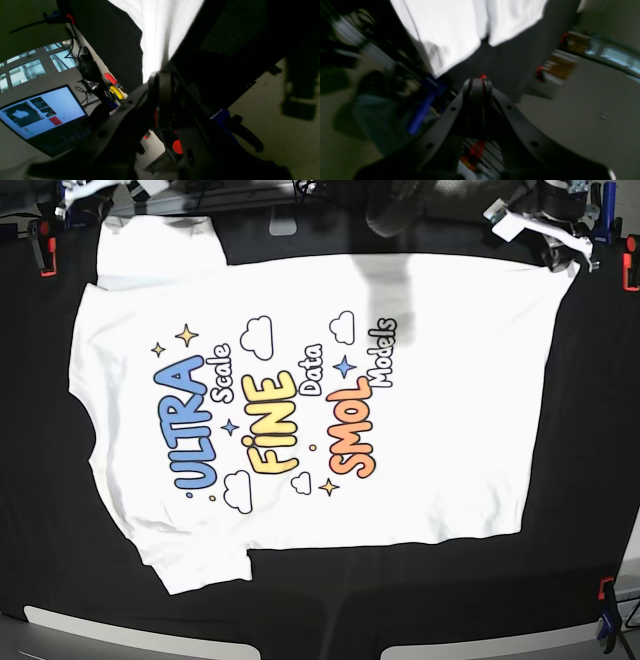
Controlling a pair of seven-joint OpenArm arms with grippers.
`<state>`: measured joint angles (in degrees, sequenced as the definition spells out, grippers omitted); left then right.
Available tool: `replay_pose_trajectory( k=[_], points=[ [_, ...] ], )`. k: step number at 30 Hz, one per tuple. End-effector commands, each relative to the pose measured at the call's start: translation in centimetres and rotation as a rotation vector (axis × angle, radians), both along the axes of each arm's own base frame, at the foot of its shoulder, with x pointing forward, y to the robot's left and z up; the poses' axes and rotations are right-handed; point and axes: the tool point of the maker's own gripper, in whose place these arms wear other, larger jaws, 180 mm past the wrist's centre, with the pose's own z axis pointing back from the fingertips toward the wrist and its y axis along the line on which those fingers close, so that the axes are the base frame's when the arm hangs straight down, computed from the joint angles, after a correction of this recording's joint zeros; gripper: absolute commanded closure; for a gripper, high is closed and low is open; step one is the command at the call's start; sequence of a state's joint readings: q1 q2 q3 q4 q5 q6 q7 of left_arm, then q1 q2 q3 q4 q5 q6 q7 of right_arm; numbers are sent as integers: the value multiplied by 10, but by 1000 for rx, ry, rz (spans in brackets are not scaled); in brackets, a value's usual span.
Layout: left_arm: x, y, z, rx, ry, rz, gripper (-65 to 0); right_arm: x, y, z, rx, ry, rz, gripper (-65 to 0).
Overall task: Layout the t-shirt on the table in an organized manner, then fold the t-shirt properly
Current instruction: 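Release the corners and raise both grippers above the shirt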
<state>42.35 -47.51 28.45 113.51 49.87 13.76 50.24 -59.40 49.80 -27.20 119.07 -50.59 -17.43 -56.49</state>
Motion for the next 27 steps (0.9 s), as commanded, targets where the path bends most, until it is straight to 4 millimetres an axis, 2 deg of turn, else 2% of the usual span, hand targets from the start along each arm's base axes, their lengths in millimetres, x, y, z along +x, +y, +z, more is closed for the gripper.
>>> replay_pose_trajectory(
  k=[1,4,6,12,15,16,20,27],
  points=[
    [6,3,10,5,-45,6,0,6,5,3,33,-18,7,-40],
    [6,3,10,5,-45,6,0,14,14,-3,105,-21,11,-196],
    [6,3,10,5,-45,6,0,20,20,-4,139,-30,20,-242],
    [6,3,10,5,-45,6,0,7,30,-30,214,167,2,-242],
    [6,3,10,5,-45,7,0,5,35,-34,227,198,37,-243],
    [6,3,10,5,-45,7,0,5,37,-34,231,201,44,-257],
    [6,3,10,5,-45,7,0,4,36,-35,227,203,47,-382],
    [6,3,10,7,-44,9,0,-2,21,-49,177,227,65,-388]
  ],
)
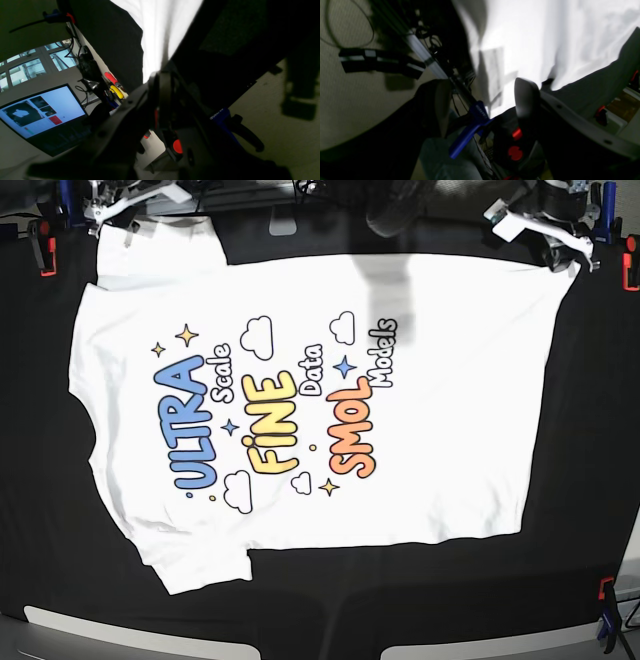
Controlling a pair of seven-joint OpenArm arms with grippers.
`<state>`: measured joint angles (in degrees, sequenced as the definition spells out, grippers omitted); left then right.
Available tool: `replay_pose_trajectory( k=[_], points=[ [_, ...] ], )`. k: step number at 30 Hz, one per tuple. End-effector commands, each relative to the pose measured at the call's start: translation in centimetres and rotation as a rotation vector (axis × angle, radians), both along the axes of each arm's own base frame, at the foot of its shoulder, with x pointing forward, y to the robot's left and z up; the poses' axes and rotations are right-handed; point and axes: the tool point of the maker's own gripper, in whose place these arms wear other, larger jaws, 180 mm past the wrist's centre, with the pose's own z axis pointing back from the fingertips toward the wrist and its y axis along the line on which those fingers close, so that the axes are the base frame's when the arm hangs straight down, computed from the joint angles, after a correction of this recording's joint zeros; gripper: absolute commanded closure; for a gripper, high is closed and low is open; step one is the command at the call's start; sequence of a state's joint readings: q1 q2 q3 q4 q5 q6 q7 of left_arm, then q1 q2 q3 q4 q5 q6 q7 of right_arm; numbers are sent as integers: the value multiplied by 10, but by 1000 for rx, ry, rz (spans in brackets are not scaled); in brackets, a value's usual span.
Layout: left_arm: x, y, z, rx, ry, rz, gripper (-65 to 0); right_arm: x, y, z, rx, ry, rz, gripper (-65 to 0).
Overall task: Layout the t-shirt on the table in an organized manner, then fold the t-shirt properly
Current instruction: 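Release the corners and raise both grippers above the shirt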
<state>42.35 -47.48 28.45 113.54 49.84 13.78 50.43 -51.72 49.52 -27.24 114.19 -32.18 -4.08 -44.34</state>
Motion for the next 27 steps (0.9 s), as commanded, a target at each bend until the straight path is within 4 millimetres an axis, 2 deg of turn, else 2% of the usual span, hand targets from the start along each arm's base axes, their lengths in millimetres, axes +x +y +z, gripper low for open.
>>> replay_pose_trajectory(
  k=[1,11,17,20,22,25,27],
  points=[
    [6,3,10,6,-44,6,0,7,-3,4,-19,-32,27,-388],
    [5,4,10,8,-44,9,0,38,-7,6,-36,-99,24,-387],
    [5,4,10,8,-44,9,0,23,-2,-5,-10,14,38,-387],
    [6,4,10,8,-44,9,0,23,-2,-5,-9,14,38,-385],
    [6,4,10,8,-44,9,0,23,-3,-5,-10,15,37,-349],
    [6,4,10,8,-44,9,0,24,-2,-4,-7,9,40,-228],
    [6,4,10,8,-44,9,0,25,0,-4,1,3,41,-173]
  ],
)
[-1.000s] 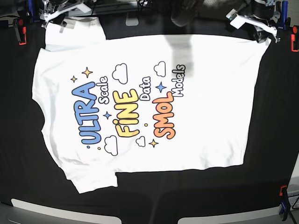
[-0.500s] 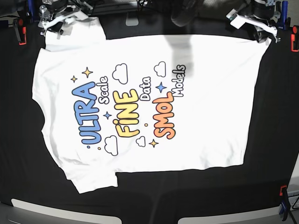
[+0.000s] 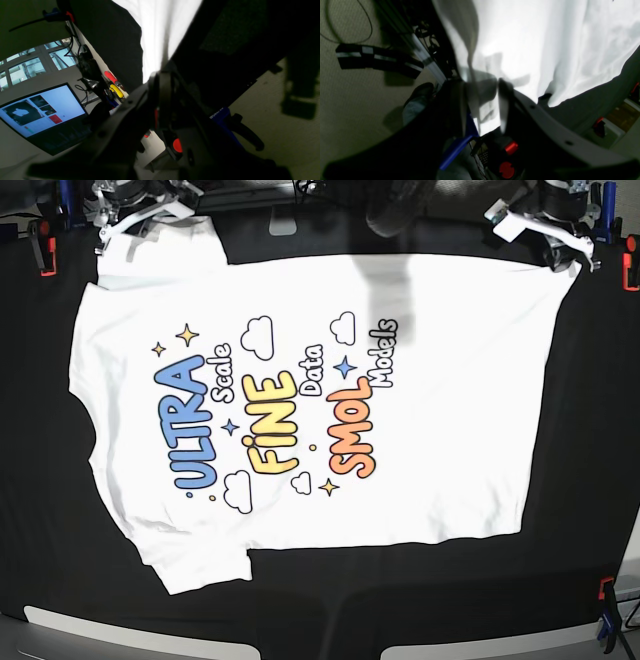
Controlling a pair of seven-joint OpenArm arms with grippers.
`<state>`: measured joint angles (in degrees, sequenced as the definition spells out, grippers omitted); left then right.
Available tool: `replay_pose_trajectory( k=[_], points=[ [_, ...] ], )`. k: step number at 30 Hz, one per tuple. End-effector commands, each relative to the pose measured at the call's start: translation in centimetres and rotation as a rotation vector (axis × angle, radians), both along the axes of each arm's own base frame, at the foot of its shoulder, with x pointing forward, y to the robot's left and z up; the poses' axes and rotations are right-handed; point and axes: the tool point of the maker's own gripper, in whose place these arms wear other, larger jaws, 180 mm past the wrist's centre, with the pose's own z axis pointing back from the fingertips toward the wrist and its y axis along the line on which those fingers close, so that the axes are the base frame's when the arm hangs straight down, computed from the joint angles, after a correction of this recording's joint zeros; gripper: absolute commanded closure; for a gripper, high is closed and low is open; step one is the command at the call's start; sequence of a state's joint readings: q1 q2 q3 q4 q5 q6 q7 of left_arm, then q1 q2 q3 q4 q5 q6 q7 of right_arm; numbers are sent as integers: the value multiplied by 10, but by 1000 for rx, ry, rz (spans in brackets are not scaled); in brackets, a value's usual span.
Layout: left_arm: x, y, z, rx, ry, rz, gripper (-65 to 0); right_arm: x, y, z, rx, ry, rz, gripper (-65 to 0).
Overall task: Layout the t-shirt on the table in an organized manner, then fold the t-shirt properly
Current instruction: 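Release the corners and raise both grippers above the shirt, then lower both grippers toward the shirt's shoulder edge to grasp it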
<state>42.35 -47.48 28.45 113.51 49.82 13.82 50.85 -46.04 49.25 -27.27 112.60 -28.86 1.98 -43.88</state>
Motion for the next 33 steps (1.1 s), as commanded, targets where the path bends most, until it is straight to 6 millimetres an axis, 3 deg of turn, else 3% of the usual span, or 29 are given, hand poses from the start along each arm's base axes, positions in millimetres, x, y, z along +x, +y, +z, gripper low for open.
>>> replay_pose_trajectory(
  k=[1,6,12,25,33],
  points=[
    [6,2,10,4,-45,2,0,7,0,6,-1,-32,16,-160],
    [6,2,10,4,-45,3,0,19,-2,9,-5,-71,3,-153],
    [6,2,10,4,-45,3,0,34,-1,20,-50,-144,67,0],
    [9,2,14,30,-69,-18,0,57,28,55,10,-258,98,0],
    [19,0,28,55,-154,-47,0,69,28,69,-14,-349,113,0]
  ],
)
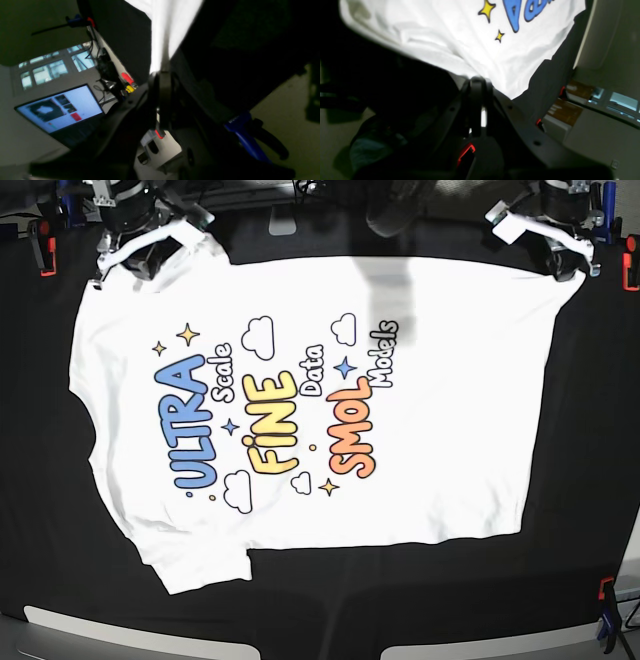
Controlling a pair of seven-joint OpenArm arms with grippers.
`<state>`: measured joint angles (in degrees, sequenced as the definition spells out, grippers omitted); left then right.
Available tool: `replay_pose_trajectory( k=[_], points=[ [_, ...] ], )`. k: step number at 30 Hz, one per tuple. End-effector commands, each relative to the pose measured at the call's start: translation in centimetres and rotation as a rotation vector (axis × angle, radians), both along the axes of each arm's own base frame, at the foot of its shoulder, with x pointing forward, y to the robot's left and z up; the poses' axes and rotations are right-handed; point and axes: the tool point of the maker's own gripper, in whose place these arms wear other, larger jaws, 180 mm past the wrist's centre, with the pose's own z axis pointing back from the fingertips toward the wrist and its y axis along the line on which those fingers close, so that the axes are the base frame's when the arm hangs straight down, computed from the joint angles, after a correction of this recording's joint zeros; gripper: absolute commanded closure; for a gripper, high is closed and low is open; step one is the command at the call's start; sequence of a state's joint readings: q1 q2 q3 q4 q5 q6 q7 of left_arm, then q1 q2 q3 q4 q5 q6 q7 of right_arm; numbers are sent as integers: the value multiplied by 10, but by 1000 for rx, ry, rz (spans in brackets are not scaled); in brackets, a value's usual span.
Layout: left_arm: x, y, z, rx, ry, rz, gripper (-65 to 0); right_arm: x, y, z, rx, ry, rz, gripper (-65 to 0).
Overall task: Layout the t-shirt on the table in an organized manner, then fold the t-shirt properly
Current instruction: 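Lower both grippers toward the shirt's shoulder edge to grasp it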
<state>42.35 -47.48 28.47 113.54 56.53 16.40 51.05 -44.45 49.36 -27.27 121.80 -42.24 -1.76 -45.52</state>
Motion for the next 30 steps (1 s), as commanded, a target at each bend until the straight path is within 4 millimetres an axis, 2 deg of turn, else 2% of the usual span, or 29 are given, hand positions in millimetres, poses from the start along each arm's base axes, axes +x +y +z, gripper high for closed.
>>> replay_pose_trajectory(
  k=[1,5,10,13,18,21,26,30],
  points=[
    [8,1,14,3,-67,-4,0,7,1,10,0,-49,7,0],
    [19,1,22,1,-122,-5,0,17,-1,20,-9,-122,6,0],
    [44,1,28,-42,-169,17,0,38,-2,34,-1,-216,-12,0],
    [56,-2,27,-108,-171,39,0,56,-3,43,3,-267,-22,0],
    [80,-19,25,-300,-163,38,0,92,-3,56,79,-322,-79,0],
    [98,-27,30,-397,-178,45,0,114,-3,68,105,-368,-90,0],
    [125,-28,42,-487,-213,85,0,144,-6,71,153,-385,-157,0],
    [134,-39,44,-575,-217,111,0,167,-18,68,201,-423,-242,0]
  ],
)
